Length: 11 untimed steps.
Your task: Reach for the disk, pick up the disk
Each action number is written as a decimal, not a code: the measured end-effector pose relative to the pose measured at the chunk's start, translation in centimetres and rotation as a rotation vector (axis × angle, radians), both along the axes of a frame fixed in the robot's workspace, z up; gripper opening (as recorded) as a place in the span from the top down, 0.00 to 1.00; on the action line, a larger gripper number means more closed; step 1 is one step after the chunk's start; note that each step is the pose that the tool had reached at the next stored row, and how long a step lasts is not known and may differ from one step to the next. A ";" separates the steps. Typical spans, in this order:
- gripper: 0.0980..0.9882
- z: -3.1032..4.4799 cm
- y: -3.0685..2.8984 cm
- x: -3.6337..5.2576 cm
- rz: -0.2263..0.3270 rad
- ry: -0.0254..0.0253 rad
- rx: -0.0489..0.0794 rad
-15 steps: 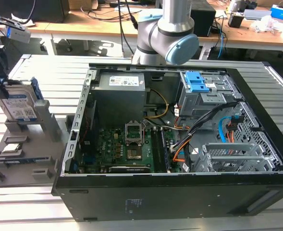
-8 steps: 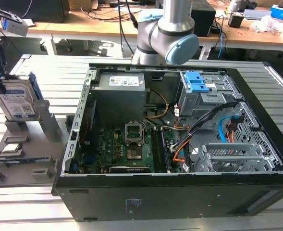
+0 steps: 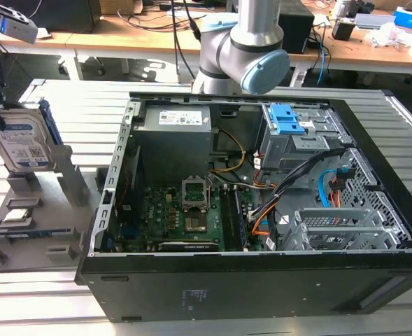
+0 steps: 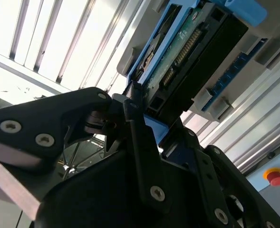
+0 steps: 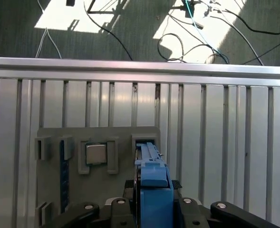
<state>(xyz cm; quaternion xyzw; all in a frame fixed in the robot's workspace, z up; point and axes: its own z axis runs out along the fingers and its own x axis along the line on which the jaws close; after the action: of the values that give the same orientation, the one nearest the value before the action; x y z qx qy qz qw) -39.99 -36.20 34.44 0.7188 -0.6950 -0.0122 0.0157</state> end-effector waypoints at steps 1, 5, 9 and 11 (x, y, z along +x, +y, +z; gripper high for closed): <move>0.70 0.15 0.00 0.00 0.000 0.0000 0.000; 0.70 0.97 0.00 0.01 0.000 0.0005 0.000; 0.70 1.72 0.00 0.04 0.000 0.0011 0.000; 0.70 2.06 0.00 0.05 0.000 0.0015 0.000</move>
<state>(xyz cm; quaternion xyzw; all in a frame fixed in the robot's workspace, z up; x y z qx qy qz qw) -39.94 -36.20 36.50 0.7188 -0.6949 -0.0127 0.0162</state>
